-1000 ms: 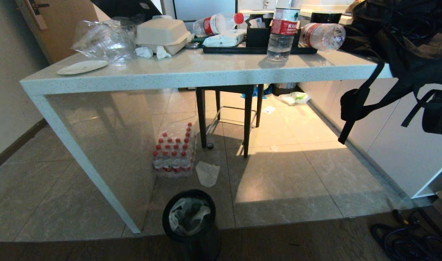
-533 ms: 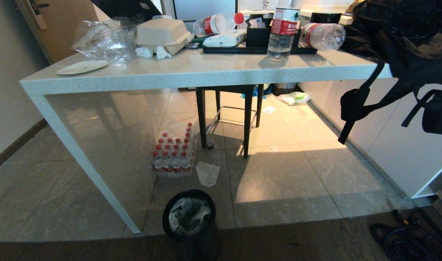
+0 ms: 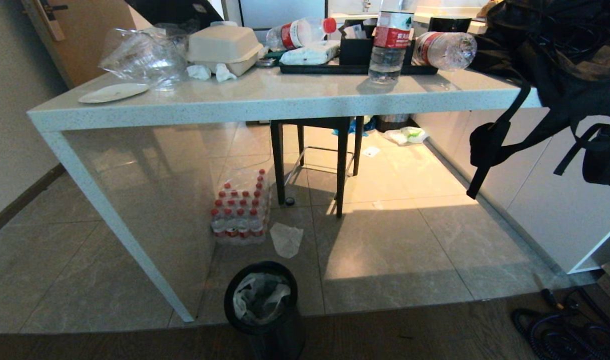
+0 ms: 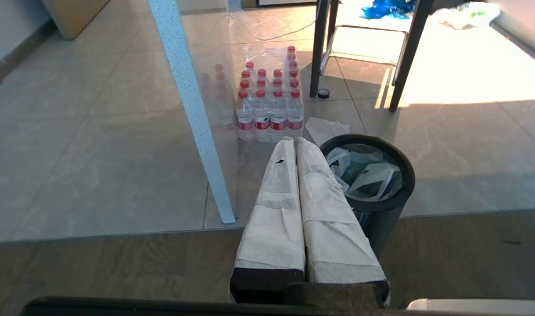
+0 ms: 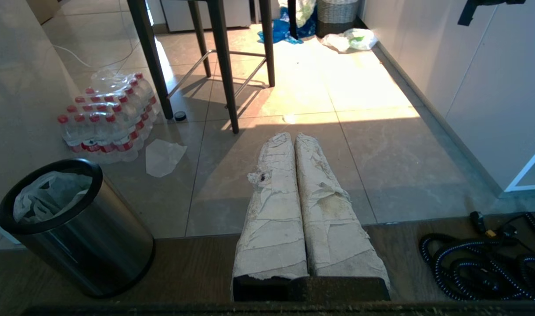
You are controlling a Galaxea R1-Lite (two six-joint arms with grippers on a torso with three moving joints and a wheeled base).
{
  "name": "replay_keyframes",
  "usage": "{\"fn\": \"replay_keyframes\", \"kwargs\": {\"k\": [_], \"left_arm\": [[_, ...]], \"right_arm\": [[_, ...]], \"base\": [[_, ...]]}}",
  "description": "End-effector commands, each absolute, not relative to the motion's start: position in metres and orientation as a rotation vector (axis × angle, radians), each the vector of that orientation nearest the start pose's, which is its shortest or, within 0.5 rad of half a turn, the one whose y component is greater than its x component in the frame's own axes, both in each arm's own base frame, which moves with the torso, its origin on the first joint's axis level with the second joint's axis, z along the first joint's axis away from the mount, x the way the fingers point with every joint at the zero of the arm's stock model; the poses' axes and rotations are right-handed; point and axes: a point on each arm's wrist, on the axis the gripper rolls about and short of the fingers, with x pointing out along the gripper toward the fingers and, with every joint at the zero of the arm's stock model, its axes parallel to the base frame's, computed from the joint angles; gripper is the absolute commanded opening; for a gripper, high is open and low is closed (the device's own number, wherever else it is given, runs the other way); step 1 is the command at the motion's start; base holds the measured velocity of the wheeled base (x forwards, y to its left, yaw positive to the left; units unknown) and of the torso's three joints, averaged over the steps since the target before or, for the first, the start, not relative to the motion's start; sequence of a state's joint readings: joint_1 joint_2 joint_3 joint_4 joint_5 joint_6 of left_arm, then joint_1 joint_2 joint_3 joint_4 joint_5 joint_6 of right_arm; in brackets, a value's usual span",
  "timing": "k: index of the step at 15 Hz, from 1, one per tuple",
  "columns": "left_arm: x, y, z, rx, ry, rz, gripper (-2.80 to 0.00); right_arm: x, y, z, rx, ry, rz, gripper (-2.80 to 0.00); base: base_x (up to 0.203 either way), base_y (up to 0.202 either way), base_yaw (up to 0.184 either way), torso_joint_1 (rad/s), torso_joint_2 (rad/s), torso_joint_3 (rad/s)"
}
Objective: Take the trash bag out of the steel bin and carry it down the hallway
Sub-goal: Place the outer trash can on the ground
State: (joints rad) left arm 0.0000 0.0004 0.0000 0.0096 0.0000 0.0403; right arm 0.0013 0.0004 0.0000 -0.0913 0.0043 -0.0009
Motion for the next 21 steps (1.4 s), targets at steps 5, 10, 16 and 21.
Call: {"fn": "replay_keyframes", "kwargs": {"k": [5, 10, 16, 21], "left_arm": [[-0.0227, 0.0000, 0.0752, 0.003, 0.005, 0.002, -2.80], [-0.0227, 0.0000, 0.0754, 0.003, 0.003, 0.002, -2.80], [-0.0227, 0.0000, 0.0754, 0.002, 0.003, 0.002, -2.80], [-0.0227, 0.0000, 0.0754, 0.000, 0.003, 0.002, -2.80]], "right_arm": [[-0.0202, 0.0001, 0.0747, -0.003, -0.054, 0.006, -2.80], [-0.0202, 0.0001, 0.0748, -0.005, -0.055, 0.008, -2.80], [-0.0202, 0.0001, 0.0748, -0.008, -0.051, 0.006, -2.80], [-0.0202, 0.0001, 0.0747, -0.008, -0.050, 0.006, -2.80]], "base": [[0.000, 0.000, 0.000, 0.002, 0.00, -0.104], [0.000, 0.000, 0.000, 0.002, 0.00, -0.195], [0.000, 0.000, 0.000, 0.003, 0.00, -0.199], [0.000, 0.000, 0.000, 0.002, 0.00, -0.197]]}}
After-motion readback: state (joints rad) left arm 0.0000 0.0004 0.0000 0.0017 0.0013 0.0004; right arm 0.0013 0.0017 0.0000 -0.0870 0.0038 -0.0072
